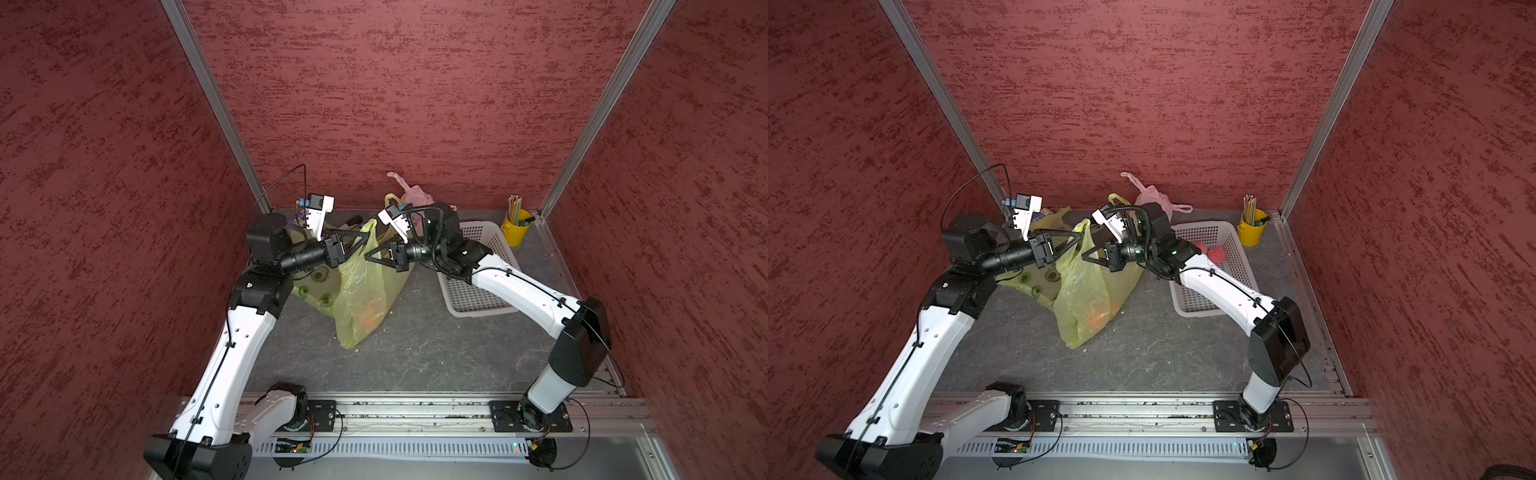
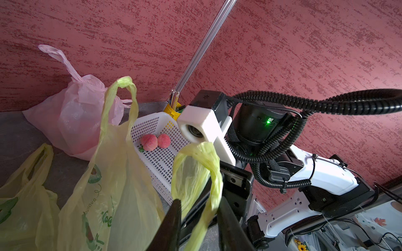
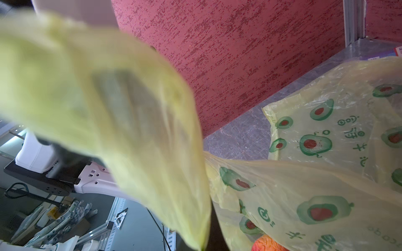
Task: Place the peach into a plastic bag & tie a knot
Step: Adjust the plastic bag at the center of the board.
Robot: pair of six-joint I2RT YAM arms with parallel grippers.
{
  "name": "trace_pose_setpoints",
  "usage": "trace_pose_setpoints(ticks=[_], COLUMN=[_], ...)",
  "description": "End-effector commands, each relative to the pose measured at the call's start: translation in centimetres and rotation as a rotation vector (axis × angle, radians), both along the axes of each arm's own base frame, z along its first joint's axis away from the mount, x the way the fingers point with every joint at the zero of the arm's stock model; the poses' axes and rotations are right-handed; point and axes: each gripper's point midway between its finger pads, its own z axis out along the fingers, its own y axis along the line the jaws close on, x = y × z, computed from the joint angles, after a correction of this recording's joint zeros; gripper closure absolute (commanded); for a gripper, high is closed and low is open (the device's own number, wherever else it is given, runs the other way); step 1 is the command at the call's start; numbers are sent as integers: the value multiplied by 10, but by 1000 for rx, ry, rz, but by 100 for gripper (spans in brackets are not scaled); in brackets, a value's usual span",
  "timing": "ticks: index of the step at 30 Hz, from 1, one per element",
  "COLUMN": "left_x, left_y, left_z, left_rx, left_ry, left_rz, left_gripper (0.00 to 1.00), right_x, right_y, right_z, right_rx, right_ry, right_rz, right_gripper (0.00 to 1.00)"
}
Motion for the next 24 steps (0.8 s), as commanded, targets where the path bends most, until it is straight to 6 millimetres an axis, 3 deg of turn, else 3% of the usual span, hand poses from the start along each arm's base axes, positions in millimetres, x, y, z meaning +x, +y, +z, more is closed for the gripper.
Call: trace_pose_setpoints(ticks=[1,20,22,24], left_x=[-3,0,0,1], left_y=[1,-13,-17,-19], left_z=[9,20,18,17], left_rx=[-3,-12,-2,6], left_ry=[-29,-47,-39,-35], left_rz=[-2,-59,-72,-69], left_gripper=[70,68,71,81], right_x=[-4,-2,-2,-3], right_y=[-1,0,-1,-2], right_z=[11,1,1,0], right_rx=[25,-7,-8,-14], right_ry=[-28,-10,-13,-14], right_rz=[0,-17,-21,-23], right_gripper=[100,100,100,100])
